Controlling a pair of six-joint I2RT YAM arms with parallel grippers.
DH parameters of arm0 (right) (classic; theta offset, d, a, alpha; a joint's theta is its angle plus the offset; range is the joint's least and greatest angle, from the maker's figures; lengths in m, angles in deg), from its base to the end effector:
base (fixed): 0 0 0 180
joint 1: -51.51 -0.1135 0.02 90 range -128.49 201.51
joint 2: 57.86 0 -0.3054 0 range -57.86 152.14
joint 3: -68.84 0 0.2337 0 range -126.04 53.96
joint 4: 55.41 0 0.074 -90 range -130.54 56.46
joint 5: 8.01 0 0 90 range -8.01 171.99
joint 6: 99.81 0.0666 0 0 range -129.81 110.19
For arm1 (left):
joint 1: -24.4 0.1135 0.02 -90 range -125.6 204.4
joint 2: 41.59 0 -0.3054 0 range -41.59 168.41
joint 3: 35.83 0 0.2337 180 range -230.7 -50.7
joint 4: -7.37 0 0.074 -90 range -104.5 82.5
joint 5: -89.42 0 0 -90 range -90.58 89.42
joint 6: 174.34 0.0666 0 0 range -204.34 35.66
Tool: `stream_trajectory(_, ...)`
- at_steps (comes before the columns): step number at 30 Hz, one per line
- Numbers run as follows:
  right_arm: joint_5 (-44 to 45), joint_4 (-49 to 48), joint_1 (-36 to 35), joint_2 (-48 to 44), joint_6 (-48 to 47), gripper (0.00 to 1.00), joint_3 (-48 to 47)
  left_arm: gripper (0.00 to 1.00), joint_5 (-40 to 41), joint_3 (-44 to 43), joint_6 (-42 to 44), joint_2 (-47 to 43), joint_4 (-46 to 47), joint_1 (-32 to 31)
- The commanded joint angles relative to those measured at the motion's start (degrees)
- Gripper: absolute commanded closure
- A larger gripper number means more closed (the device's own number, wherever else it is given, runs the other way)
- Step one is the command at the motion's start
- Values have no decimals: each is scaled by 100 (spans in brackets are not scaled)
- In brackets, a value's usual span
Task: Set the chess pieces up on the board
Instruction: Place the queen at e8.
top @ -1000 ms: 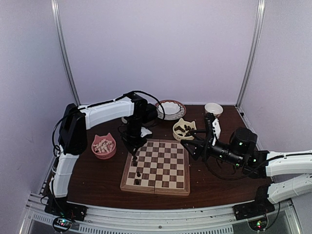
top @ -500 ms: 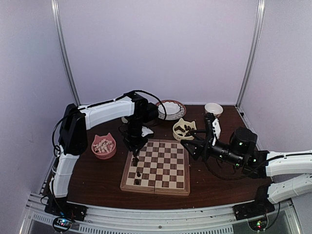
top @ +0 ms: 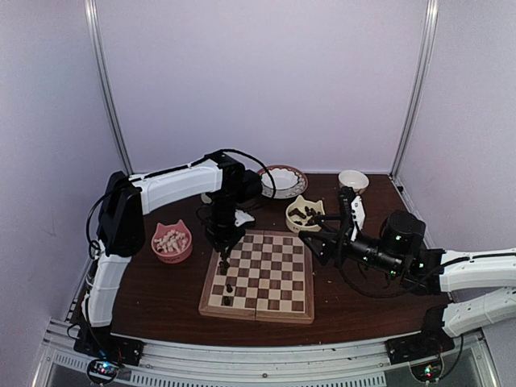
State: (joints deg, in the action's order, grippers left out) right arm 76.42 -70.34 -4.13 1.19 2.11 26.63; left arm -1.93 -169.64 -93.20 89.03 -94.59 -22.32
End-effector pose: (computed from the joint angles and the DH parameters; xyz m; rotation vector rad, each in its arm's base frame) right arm 0.1227 0.1909 0.3030 -0.7047 1.5424 0.9794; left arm 0.2942 -0.3147 0.2194 -0.9688 -2.8332 -0.0758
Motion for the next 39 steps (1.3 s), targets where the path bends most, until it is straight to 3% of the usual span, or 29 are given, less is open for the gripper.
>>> stream_trajectory(1,-50,-126,-11,-47,-32,27,66,71,-130,-121,60,99,-150,-52)
stream_trajectory(11,-46,-122,-9,-60,-23,27,66,72,-191,-86,51,190,-150,-65)
stream_trajectory(19,-43,-127,-9,-60,-23,27,62,85,-109,-134,23,183,-150,-61)
stream_trajectory(27,-45,-122,-9,-60,-23,27,63,86,-23,-209,-10,171,-150,-65)
stream_trajectory(32,-44,-127,-9,-51,-18,27,62,73,-5,-245,-18,169,-146,-65)
stream_trajectory(39,-52,-136,-9,-61,-11,27,63,71,31,-488,-54,174,-78,-61)
